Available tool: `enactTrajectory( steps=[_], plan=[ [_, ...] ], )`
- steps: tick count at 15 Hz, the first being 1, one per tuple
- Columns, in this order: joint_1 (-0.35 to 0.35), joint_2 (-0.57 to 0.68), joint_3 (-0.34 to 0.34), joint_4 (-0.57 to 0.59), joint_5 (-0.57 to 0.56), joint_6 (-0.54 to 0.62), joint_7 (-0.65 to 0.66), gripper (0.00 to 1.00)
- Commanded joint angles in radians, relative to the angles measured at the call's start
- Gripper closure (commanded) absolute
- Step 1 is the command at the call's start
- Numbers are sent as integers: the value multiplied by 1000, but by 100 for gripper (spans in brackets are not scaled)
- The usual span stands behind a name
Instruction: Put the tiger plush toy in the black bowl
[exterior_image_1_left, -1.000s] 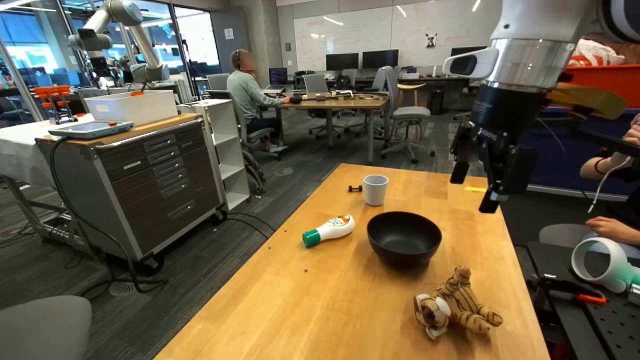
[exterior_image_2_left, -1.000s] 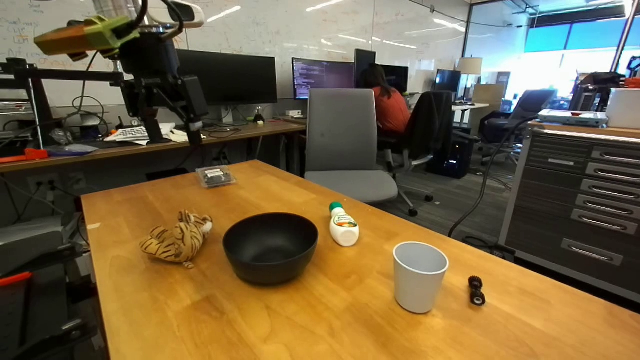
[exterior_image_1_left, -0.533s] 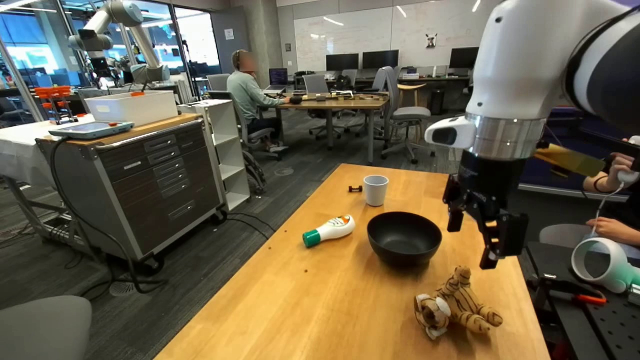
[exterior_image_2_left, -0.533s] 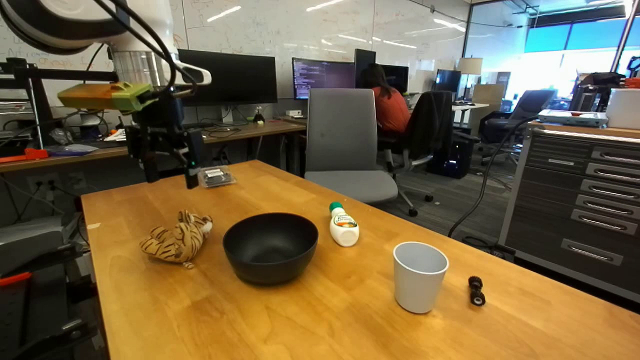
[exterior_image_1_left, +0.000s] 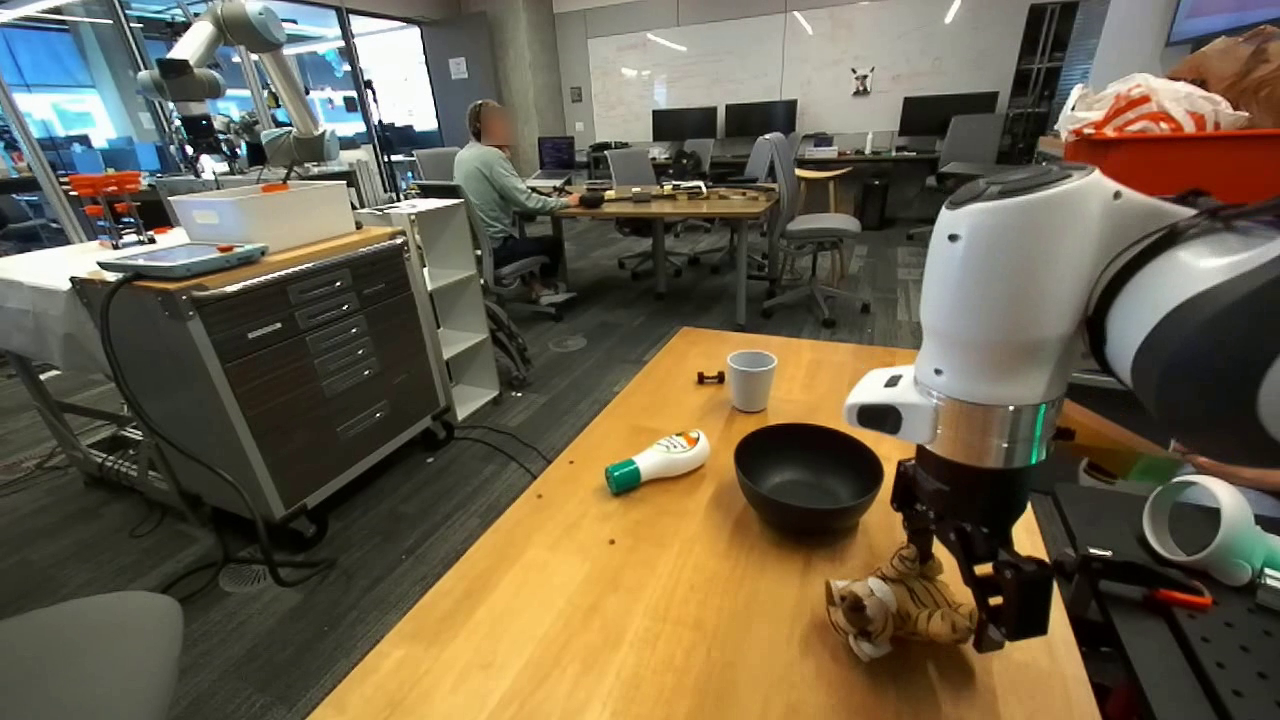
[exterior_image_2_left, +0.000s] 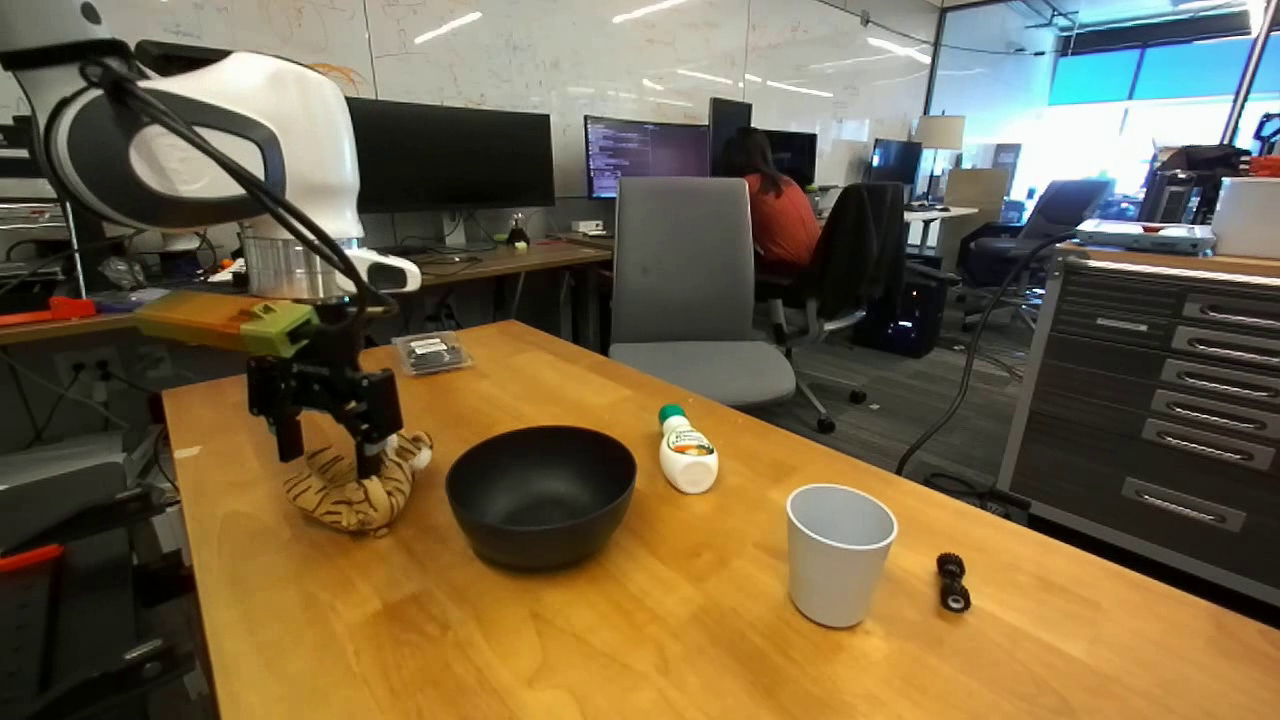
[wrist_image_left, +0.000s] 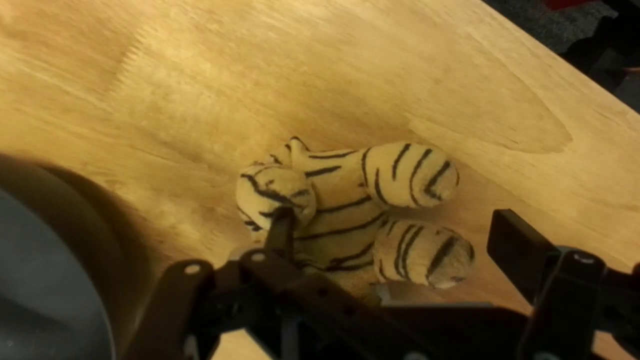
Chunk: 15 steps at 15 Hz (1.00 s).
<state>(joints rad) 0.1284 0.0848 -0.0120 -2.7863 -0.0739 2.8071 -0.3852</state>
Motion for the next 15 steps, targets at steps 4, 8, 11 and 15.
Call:
enactTrajectory(
  steps=[4, 8, 11, 15],
  plan=[
    [-29, 132, 12, 7, -101, 122, 115, 42],
    [-24, 156, 2, 12, -140, 113, 163, 72],
    [-41, 136, 21, 11, -120, 86, 158, 90],
    [-74, 117, 45, 14, -91, 69, 129, 99]
  ],
)
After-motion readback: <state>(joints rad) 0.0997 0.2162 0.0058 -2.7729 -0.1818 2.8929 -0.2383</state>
